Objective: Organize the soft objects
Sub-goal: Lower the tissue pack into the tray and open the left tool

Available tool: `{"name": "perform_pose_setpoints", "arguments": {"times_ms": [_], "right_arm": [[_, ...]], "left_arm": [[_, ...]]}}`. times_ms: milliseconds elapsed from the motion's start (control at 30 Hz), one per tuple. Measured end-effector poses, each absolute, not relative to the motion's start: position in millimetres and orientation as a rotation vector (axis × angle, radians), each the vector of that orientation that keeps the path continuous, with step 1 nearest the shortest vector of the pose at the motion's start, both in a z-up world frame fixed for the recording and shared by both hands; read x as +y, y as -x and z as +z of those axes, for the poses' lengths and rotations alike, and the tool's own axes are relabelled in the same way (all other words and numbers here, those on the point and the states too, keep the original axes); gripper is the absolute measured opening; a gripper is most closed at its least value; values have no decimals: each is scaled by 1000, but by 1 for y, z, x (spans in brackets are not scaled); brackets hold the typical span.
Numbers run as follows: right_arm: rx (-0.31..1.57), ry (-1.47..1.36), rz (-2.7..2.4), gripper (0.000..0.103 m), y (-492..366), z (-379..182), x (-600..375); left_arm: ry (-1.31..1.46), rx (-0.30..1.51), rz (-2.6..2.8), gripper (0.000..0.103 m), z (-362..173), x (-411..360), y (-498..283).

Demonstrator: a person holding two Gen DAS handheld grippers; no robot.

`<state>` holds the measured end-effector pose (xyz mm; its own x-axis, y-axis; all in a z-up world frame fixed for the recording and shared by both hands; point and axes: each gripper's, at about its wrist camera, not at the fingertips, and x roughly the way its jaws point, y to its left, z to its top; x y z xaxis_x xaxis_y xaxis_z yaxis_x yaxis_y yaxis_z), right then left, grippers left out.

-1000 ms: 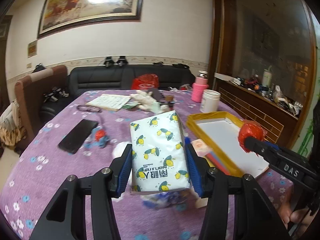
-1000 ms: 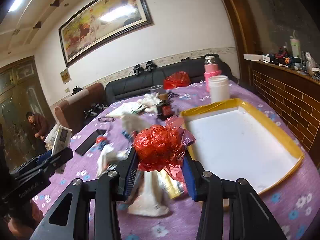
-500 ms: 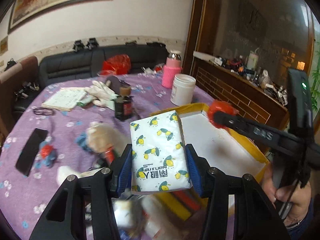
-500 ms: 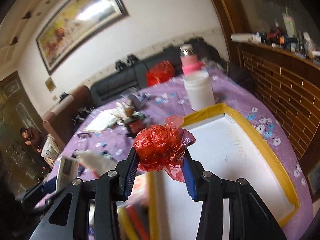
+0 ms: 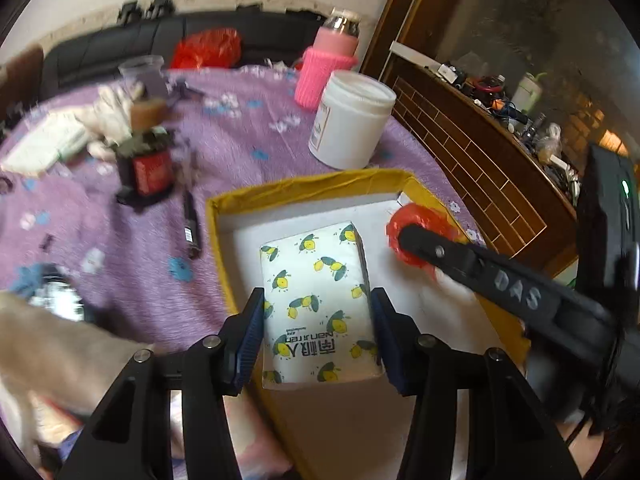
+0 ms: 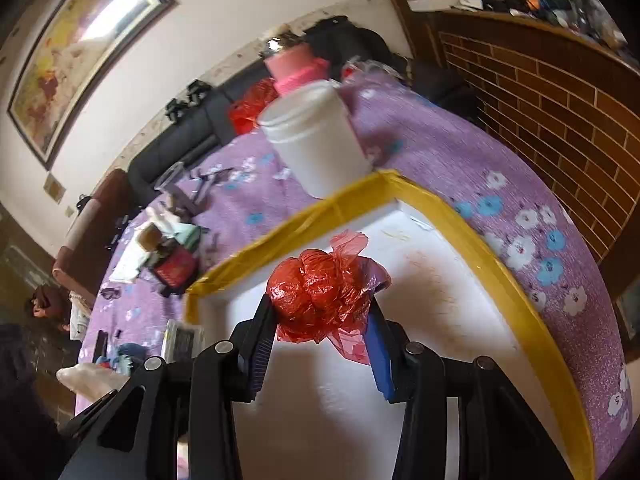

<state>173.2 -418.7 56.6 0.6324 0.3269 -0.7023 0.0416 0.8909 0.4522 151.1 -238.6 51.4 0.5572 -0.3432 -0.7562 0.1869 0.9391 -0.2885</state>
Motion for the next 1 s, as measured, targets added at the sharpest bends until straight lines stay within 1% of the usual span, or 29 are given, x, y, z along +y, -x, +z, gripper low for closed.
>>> {"name": "perform_pose_setpoints", "arguments": {"times_ms": [133, 233, 267, 367, 433, 467, 500, 633, 700, 767, 800, 1000], "right_arm": [[911, -448, 143, 46, -178, 47, -423], [925, -436, 115, 48, -179, 42, -424], [931, -435, 115, 49, -180, 41, -424], [935, -411, 103, 51, -181, 40, -420], [930, -389, 99, 51, -180, 40, -417], [930, -385, 96, 52, -180, 41, -416], [932, -381, 91, 52, -179, 41, -415], [912, -388, 103, 53, -174, 47, -417], [901, -387, 99, 56, -172, 50, -419], [897, -389, 95, 63, -170, 52, -420], [896, -393, 97, 64, -170, 52, -420], [879, -418, 98, 64, -167, 56, -424]], "left_arm": [[150, 923, -320, 50, 44, -250, -159], [137, 947, -348, 50, 37, -256, -159], [133, 951, -352, 52, 35, -256, -159], [98, 946, -348, 53, 32, -258, -158], [93, 938, -332, 57, 33, -256, -159], [99, 934, -328, 62, 34, -255, -159], [109, 929, -331, 63, 34, -254, -159], [97, 918, -323, 63, 37, -255, -157], [91, 911, -322, 63, 39, -257, -156], [93, 906, -323, 63, 40, -257, -154], [94, 902, -324, 63, 42, -257, -153], [99, 886, -327, 63, 48, -257, -150]]}}
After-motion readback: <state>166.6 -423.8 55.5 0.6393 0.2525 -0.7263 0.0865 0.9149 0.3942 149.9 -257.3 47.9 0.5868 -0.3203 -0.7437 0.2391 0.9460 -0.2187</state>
